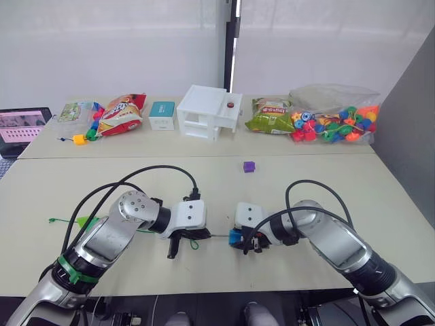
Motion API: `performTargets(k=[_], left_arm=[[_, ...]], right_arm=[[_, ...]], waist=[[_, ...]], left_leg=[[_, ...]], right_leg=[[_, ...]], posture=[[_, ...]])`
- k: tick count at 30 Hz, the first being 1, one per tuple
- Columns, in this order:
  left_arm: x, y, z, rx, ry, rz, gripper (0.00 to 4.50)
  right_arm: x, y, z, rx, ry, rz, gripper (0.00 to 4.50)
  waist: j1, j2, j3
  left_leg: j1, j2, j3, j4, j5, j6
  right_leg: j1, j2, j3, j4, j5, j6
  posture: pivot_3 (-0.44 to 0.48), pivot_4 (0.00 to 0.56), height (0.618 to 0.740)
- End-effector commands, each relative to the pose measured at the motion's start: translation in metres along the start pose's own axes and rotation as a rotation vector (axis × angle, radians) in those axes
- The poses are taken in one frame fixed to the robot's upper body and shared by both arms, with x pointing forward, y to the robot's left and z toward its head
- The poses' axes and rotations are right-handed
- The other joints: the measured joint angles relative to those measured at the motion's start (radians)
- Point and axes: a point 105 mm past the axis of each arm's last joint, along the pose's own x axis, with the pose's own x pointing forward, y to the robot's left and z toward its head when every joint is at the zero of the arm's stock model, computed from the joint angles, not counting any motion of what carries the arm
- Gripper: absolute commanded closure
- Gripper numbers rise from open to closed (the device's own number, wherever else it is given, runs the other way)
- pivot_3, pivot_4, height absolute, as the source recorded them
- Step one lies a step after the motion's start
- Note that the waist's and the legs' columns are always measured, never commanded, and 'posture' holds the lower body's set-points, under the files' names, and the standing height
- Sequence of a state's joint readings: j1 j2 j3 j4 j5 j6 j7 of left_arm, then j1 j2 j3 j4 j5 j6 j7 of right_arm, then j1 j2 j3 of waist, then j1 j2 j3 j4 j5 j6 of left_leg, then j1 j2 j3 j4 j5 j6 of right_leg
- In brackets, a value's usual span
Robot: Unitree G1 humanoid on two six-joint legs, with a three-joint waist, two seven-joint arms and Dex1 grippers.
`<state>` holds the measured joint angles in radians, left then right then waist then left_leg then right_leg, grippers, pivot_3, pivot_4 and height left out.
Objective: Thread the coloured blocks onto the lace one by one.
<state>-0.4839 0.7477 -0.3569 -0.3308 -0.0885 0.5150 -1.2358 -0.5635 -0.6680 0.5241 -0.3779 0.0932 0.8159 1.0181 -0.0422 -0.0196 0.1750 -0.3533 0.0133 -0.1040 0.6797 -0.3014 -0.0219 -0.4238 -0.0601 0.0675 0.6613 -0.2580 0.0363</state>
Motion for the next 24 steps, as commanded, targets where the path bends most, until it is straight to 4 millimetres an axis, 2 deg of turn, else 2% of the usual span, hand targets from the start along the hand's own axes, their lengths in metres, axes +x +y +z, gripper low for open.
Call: performTargets(k=[1, 10, 16, 20, 24], left_arm=[[-0.003, -0.006, 0.010, 0.026, -0.028, -0.018, 4.50], [-0.009, 0.001, 0.022, 0.025, -0.042, 0.023, 4.50], [-0.011, 0.003, 0.022, 0.018, -0.040, 0.030, 4.50], [-0.011, 0.003, 0.019, 0.012, -0.030, 0.026, 4.50], [-0.011, 0.003, 0.001, -0.013, 0.025, 0.025, 4.50]], right_arm=[[-0.001, 0.001, 0.004, -0.022, -0.011, -0.001, 3.17], [-0.001, 0.005, 0.003, -0.028, -0.007, 0.014, 3.17], [-0.001, 0.005, 0.003, -0.029, -0.007, 0.015, 3.17], [-0.001, 0.005, 0.003, -0.028, -0.007, 0.016, 3.17], [-0.002, 0.005, 0.002, -0.028, -0.005, 0.014, 3.17]], waist=[[0.000, 0.000, 0.000], [0.000, 0.000, 0.000], [0.000, 0.000, 0.000], [0.000, 0.000, 0.000], [0.000, 0.000, 0.000]], left_leg=[[0.000, 0.000, 0.000, 0.000, 0.000, 0.000], [0.000, 0.000, 0.000, 0.000, 0.000, 0.000], [0.000, 0.000, 0.000, 0.000, 0.000, 0.000], [0.000, 0.000, 0.000, 0.000, 0.000, 0.000], [0.000, 0.000, 0.000, 0.000, 0.000, 0.000]], right_leg=[[0.000, 0.000, 0.000, 0.000, 0.000, 0.000], [0.000, 0.000, 0.000, 0.000, 0.000, 0.000], [0.000, 0.000, 0.000, 0.000, 0.000, 0.000], [0.000, 0.000, 0.000, 0.000, 0.000, 0.000], [0.000, 0.000, 0.000, 0.000, 0.000, 0.000]], posture=[[0.000, 0.150, 0.740], [0.000, 0.150, 0.740], [0.000, 0.150, 0.740], [0.000, 0.150, 0.740], [0.000, 0.150, 0.740]])
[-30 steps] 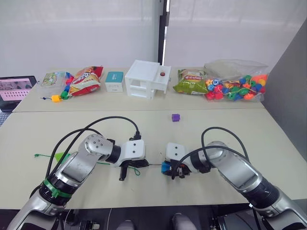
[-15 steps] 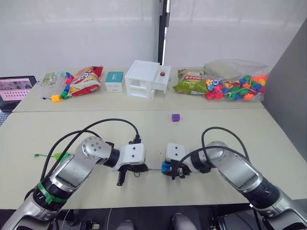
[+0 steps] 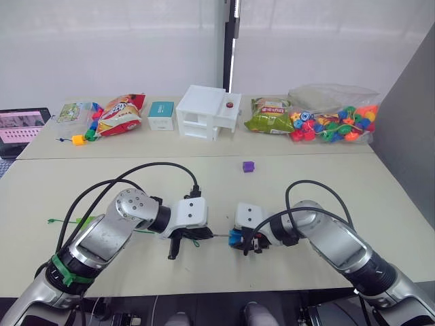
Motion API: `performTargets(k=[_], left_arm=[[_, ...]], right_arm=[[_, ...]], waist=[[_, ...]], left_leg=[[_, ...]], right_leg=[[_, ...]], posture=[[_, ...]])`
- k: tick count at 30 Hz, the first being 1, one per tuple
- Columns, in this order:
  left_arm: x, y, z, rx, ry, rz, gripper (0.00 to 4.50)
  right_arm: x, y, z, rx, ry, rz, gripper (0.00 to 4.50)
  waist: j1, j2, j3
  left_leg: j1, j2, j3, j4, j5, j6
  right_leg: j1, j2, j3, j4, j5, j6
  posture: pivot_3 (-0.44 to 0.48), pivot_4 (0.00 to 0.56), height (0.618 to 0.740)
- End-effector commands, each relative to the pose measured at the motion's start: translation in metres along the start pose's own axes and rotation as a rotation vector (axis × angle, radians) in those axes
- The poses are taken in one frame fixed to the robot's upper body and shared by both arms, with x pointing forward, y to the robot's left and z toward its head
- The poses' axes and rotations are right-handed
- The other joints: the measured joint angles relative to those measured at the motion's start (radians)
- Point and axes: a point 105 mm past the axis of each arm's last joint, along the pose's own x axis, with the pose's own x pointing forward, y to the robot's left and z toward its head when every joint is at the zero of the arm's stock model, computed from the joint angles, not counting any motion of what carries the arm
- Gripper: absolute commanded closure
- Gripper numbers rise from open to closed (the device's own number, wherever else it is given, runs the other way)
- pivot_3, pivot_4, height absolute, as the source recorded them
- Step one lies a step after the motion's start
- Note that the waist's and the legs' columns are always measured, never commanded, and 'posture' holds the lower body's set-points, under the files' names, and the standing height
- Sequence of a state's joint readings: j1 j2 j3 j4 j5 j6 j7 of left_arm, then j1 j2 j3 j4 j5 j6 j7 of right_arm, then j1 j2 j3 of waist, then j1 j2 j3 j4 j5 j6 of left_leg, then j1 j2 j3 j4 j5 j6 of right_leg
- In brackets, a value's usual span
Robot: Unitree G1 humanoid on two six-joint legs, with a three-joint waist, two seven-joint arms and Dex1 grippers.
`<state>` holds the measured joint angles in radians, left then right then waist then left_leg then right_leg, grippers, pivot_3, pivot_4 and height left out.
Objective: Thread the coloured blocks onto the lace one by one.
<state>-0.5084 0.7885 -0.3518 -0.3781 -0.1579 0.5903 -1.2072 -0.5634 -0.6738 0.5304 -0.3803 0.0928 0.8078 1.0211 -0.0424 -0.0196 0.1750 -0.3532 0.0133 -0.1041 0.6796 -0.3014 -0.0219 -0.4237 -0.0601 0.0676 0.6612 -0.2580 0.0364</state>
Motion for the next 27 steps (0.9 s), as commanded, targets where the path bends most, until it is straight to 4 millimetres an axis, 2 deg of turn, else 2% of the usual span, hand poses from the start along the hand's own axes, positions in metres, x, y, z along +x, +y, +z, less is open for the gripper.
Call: performTargets(k=[1, 16, 27], left_arm=[[-0.004, 0.003, -0.008, 0.013, 0.035, 0.019, 4.50], [0.003, -0.001, -0.019, 0.022, 0.025, 0.007, 4.50], [0.013, 0.004, -0.005, 0.043, -0.010, 0.003, 4.50]], right_arm=[[-0.002, 0.004, 0.002, -0.017, -0.007, 0.009, 3.17], [-0.003, 0.005, 0.003, -0.013, -0.008, 0.012, 3.17], [-0.003, 0.007, 0.004, -0.009, -0.010, 0.015, 3.17]], waist=[[0.000, 0.000, 0.000], [0.000, 0.000, 0.000], [0.000, 0.000, 0.000]], left_leg=[[0.000, 0.000, 0.000, 0.000, 0.000, 0.000], [0.000, 0.000, 0.000, 0.000, 0.000, 0.000], [0.000, 0.000, 0.000, 0.000, 0.000, 0.000]], right_leg=[[0.000, 0.000, 0.000, 0.000, 0.000, 0.000], [0.000, 0.000, 0.000, 0.000, 0.000, 0.000], [0.000, 0.000, 0.000, 0.000, 0.000, 0.000]], posture=[[0.000, 0.150, 0.740], [0.000, 0.150, 0.740], [0.000, 0.150, 0.740]])
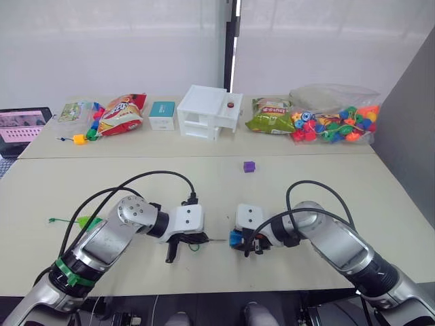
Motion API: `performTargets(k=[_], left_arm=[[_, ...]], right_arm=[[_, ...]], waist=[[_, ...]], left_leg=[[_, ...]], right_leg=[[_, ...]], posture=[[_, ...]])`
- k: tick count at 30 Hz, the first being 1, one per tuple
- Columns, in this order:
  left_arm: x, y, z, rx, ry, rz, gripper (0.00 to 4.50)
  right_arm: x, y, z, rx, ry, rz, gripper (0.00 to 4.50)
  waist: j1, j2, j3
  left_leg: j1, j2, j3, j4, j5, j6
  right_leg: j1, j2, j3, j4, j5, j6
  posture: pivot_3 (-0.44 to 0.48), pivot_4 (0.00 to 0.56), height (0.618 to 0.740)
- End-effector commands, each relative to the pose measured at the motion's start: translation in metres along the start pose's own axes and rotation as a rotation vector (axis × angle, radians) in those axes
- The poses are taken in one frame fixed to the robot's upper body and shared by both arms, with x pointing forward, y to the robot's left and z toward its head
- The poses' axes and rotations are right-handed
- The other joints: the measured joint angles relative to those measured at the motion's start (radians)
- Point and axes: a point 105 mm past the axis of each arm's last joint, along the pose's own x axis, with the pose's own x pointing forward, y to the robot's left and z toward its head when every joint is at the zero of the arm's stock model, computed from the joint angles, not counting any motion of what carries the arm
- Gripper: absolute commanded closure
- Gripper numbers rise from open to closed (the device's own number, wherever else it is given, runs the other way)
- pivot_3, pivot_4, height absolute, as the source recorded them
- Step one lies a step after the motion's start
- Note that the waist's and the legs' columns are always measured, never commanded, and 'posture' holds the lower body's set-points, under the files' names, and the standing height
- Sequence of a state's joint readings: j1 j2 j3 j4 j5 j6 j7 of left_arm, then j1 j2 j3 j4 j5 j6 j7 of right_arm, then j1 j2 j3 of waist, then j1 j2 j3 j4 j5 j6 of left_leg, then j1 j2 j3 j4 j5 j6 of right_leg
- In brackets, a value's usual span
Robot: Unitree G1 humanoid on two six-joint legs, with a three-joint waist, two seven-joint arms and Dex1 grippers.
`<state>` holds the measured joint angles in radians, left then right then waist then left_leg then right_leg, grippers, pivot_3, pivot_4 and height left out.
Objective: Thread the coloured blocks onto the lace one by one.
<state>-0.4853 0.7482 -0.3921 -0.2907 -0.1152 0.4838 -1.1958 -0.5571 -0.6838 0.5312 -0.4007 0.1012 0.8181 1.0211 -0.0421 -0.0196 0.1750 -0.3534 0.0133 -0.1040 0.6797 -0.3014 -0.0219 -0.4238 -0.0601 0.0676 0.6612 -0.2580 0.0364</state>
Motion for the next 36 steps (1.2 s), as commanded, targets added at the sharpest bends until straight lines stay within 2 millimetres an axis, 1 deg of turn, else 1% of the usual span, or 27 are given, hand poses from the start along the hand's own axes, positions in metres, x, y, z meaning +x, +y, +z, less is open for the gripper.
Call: performTargets(k=[1, 5, 16, 20, 23, 26, 30, 31, 33, 35, 36], left_arm=[[-0.002, 0.006, 0.008, 0.035, -0.002, 0.018, 4.50], [-0.001, 0.006, 0.011, 0.040, -0.007, 0.013, 4.50], [0.011, 0.003, 0.033, 0.059, -0.068, -0.013, 4.50], [0.014, 0.004, 0.038, 0.041, -0.099, -0.019, 4.50], [0.020, 0.002, 0.039, 0.019, -0.126, -0.037, 4.50], [0.030, -0.002, 0.042, 0.012, -0.170, -0.055, 4.50], [0.036, -0.004, 0.045, 0.008, -0.206, -0.079, 4.50], [0.038, -0.005, 0.044, -0.003, -0.212, -0.084, 4.50], [0.038, -0.004, 0.034, -0.006, -0.193, -0.078, 4.50], [0.030, 0.000, 0.029, -0.035, -0.210, -0.054, 3.85], [0.026, 0.001, 0.028, -0.038, -0.214, -0.049, 3.59]], right_arm=[[-0.002, 0.003, 0.004, -0.009, -0.012, 0.007, 3.17], [-0.002, 0.003, 0.004, -0.008, -0.013, 0.006, 3.17], [-0.001, 0.004, 0.004, -0.003, -0.013, 0.006, 3.17], [0.000, 0.004, 0.005, -0.002, -0.017, 0.003, 3.17], [0.001, 0.004, 0.006, -0.001, -0.023, 0.002, 3.17], [0.003, 0.005, 0.009, -0.002, -0.036, 0.007, 3.17], [0.004, 0.006, 0.010, -0.003, -0.043, 0.011, 3.17], [0.005, 0.006, 0.010, -0.003, -0.042, 0.011, 3.17], [0.004, 0.005, 0.009, -0.001, -0.038, 0.006, 3.17], [0.003, 0.004, 0.007, 0.001, -0.030, 0.001, 3.17], [0.002, 0.004, 0.006, 0.003, -0.026, -0.001, 3.17]], waist=[[0.000, 0.000, 0.000], [-0.002, 0.000, 0.000], [-0.001, 0.000, 0.000], [-0.001, 0.000, 0.000], [0.000, 0.000, 0.000], [0.000, 0.000, 0.000], [0.000, 0.000, 0.000], [0.000, 0.000, 0.000], [0.000, 0.000, 0.000], [0.000, 0.000, 0.000], [0.000, 0.000, 0.000]], left_leg=[[0.000, 0.000, 0.000, 0.000, 0.000, 0.000], [0.000, 0.000, 0.000, 0.000, 0.000, 0.000], [0.000, 0.000, 0.000, 0.000, 0.000, 0.000], [0.000, 0.000, 0.000, 0.000, 0.000, 0.000], [0.000, 0.000, 0.000, 0.000, 0.000, 0.000], [0.000, 0.000, 0.000, 0.000, 0.000, 0.000], [0.000, 0.000, 0.000, 0.000, 0.000, 0.000], [0.000, 0.000, 0.000, 0.000, 0.000, 0.000], [0.000, 0.000, 0.000, 0.000, 0.000, 0.000], [0.000, 0.000, 0.000, 0.001, 0.000, 0.000], [0.000, 0.000, 0.000, 0.001, 0.000, 0.000]], right_leg=[[0.000, 0.000, 0.000, 0.000, 0.000, 0.000], [0.000, 0.000, 0.000, 0.000, 0.000, 0.000], [0.000, 0.000, 0.000, 0.001, 0.000, 0.000], [0.000, 0.000, 0.000, 0.001, 0.000, 0.000], [0.000, 0.000, 0.000, 0.001, 0.000, 0.000], [0.000, 0.000, 0.000, 0.001, 0.000, 0.000], [0.000, 0.000, 0.000, 0.001, 0.000, 0.000], [0.000, 0.000, 0.000, 0.001, 0.000, 0.000], [0.000, 0.000, 0.000, 0.001, 0.000, 0.000], [0.000, 0.000, 0.000, 0.001, 0.000, 0.000], [0.000, 0.000, 0.000, 0.001, 0.000, 0.000]], posture=[[0.000, 0.150, 0.740], [0.000, 0.150, 0.740], [0.000, 0.150, 0.740], [0.000, 0.150, 0.740], [0.000, 0.150, 0.740], [0.000, 0.150, 0.740], [0.000, 0.150, 0.740], [0.000, 0.150, 0.740], [0.000, 0.150, 0.740], [0.000, 0.150, 0.740], [0.000, 0.150, 0.740]])
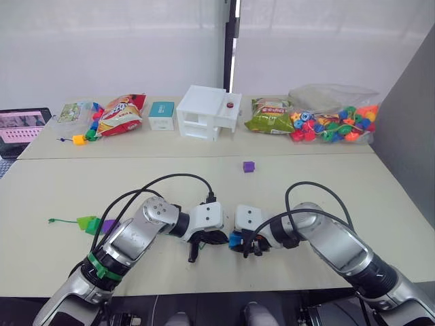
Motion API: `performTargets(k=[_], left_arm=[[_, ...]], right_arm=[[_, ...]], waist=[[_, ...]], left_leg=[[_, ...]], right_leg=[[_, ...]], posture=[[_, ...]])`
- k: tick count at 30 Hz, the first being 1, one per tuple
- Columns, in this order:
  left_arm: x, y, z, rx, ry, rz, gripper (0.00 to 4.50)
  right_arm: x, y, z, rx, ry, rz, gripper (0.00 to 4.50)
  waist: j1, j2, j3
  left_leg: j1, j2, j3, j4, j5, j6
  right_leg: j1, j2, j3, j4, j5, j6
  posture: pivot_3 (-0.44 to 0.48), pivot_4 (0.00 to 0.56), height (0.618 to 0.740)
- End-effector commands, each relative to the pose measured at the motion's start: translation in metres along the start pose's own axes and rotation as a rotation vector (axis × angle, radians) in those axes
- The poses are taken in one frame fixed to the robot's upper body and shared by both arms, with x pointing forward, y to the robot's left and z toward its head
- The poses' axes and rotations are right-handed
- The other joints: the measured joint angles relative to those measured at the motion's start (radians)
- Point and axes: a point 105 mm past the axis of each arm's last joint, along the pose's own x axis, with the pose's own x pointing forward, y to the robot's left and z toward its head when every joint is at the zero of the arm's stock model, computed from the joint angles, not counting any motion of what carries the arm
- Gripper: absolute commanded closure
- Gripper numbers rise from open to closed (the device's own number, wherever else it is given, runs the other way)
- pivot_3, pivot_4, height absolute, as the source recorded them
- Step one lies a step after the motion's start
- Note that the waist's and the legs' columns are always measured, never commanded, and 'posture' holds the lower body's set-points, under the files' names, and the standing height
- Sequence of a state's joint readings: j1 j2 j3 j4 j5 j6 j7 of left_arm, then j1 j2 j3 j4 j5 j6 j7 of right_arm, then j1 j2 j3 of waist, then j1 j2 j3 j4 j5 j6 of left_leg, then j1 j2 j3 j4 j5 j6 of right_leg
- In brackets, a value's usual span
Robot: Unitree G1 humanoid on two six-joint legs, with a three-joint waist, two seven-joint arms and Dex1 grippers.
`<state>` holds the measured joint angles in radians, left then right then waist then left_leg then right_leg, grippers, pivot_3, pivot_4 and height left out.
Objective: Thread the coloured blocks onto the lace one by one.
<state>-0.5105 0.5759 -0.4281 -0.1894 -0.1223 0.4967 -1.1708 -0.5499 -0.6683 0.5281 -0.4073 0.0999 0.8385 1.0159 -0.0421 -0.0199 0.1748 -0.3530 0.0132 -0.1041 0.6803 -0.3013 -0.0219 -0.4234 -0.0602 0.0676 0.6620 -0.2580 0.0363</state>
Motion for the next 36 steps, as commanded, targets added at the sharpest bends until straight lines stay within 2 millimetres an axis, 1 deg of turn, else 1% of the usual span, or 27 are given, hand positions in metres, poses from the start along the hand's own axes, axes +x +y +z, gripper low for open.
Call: performTargets(k=[1, 3, 4, 5, 7, 9, 12, 17, 21, 24, 27, 29, 30, 36], left_arm=[[-0.010, -0.001, 0.012, 0.046, -0.084, -0.003, 3.26], [-0.017, 0.002, 0.009, 0.061, -0.071, 0.023, 2.67], [-0.023, 0.002, 0.007, 0.055, -0.071, 0.029, 2.27], [-0.027, 0.001, 0.006, 0.042, -0.078, 0.028, 1.96], [-0.035, 0.001, 0.003, 0.019, -0.083, 0.047, 1.91], [-0.040, -0.001, -0.006, 0.014, -0.051, 0.057, 1.91], [-0.043, -0.004, -0.017, -0.003, -0.027, 0.070, 1.91], [-0.039, -0.004, -0.019, -0.024, -0.049, 0.088, 1.91], [-0.029, -0.006, -0.037, -0.034, 0.006, 0.094, 1.91], [-0.027, -0.007, -0.044, -0.031, 0.021, 0.089, 2.72], [-0.026, -0.007, -0.044, -0.025, 0.018, 0.087, 3.75], [-0.025, -0.005, -0.043, -0.019, 0.008, 0.092, 4.35], [-0.023, -0.004, -0.040, -0.013, -0.001, 0.091, 4.50], [-0.016, -0.004, -0.030, 0.033, -0.023, 0.064, 4.50]], right_arm=[[0.000, 0.002, 0.004, -0.012, -0.017, -0.003, 3.17], [-0.001, 0.002, 0.002, -0.009, -0.011, -0.005, 3.17], [-0.002, 0.002, 0.001, -0.007, -0.007, -0.007, 3.17], [-0.002, 0.001, 0.001, -0.007, -0.005, -0.009, 3.17], [-0.003, 0.000, 0.000, -0.005, -0.002, -0.012, 3.17], [-0.003, -0.001, -0.001, -0.006, -0.001, -0.014, 3.17], [-0.003, -0.002, 0.000, -0.008, -0.001, -0.016, 3.17], [-0.003, -0.003, 0.001, -0.014, -0.001, -0.015, 3.17], [-0.004, -0.003, 0.003, -0.021, -0.003, -0.014, 3.17], [-0.005, -0.004, 0.003, -0.023, -0.003, -0.017, 3.17], [-0.005, -0.004, 0.003, -0.023, -0.002, -0.019, 3.17], [-0.005, -0.004, 0.003, -0.022, -0.003, -0.019, 3.17], [-0.005, -0.003, 0.003, -0.021, -0.003, -0.019, 3.17], [-0.003, -0.003, 0.003, -0.019, -0.005, -0.020, 3.17]], waist=[[-0.001, 0.000, 0.000], [0.000, 0.000, 0.000], [-0.001, 0.000, 0.000], [-0.002, 0.000, 0.000], [-0.003, 0.000, 0.000], [-0.001, 0.000, 0.000], [-0.001, 0.000, 0.000], [0.000, 0.000, 0.000], [0.000, 0.000, 0.000], [0.000, 0.000, 0.000], [0.000, 0.000, 0.000], [0.000, 0.000, 0.000], [0.000, 0.000, 0.000], [0.002, 0.000, 0.000]], left_leg=[[0.000, 0.000, 0.000, 0.000, 0.000, 0.000], [0.000, 0.000, 0.000, 0.000, 0.000, 0.000], [0.000, 0.000, 0.000, 0.000, 0.000, 0.000], [0.000, 0.000, 0.000, 0.000, 0.000, 0.000], [0.000, 0.000, 0.000, 0.000, 0.000, 0.000], [0.000, 0.000, 0.000, 0.000, 0.000, 0.000], [0.000, 0.000, 0.000, 0.000, 0.000, 0.000], [0.000, 0.000, 0.000, 0.000, 0.000, 0.000], [0.000, 0.000, 0.000, 0.000, 0.000, 0.000], [0.000, 0.000, 0.000, 0.000, 0.000, 0.000], [0.000, 0.000, 0.000, 0.000, 0.000, 0.000], [0.000, 0.000, 0.000, 0.000, 0.000, 0.000], [0.000, 0.000, 0.000, 0.000, 0.000, 0.000], [0.000, 0.000, 0.000, 0.000, 0.000, 0.000]], right_leg=[[0.000, 0.000, 0.000, 0.000, 0.000, 0.000], [0.000, 0.000, 0.000, 0.000, 0.000, 0.000], [0.000, 0.000, 0.000, 0.000, 0.000, 0.000], [0.000, 0.000, 0.000, 0.000, 0.000, 0.000], [0.000, 0.000, 0.000, 0.000, 0.000, 0.000], [0.000, 0.000, 0.000, 0.000, 0.000, 0.000], [0.000, 0.000, 0.000, 0.000, 0.000, 0.000], [0.000, 0.000, 0.000, 0.000, 0.000, 0.000], [0.000, 0.000, 0.000, 0.000, 0.000, 0.000], [0.000, 0.000, 0.000, 0.000, 0.000, 0.000], [0.000, 0.000, 0.000, 0.000, 0.000, 0.000], [0.000, 0.000, 0.000, 0.000, 0.000, 0.000], [0.000, 0.000, 0.000, 0.000, 0.000, 0.000], [0.000, 0.000, 0.000, 0.000, 0.000, 0.000]], posture=[[0.000, 0.150, 0.740], [0.000, 0.150, 0.740], [0.000, 0.150, 0.740], [0.000, 0.150, 0.740], [0.000, 0.150, 0.740], [0.000, 0.150, 0.740], [0.000, 0.150, 0.740], [0.000, 0.150, 0.740], [0.000, 0.150, 0.740], [0.000, 0.150, 0.740], [0.000, 0.150, 0.740], [0.000, 0.150, 0.740], [0.000, 0.150, 0.740], [0.000, 0.150, 0.740]])
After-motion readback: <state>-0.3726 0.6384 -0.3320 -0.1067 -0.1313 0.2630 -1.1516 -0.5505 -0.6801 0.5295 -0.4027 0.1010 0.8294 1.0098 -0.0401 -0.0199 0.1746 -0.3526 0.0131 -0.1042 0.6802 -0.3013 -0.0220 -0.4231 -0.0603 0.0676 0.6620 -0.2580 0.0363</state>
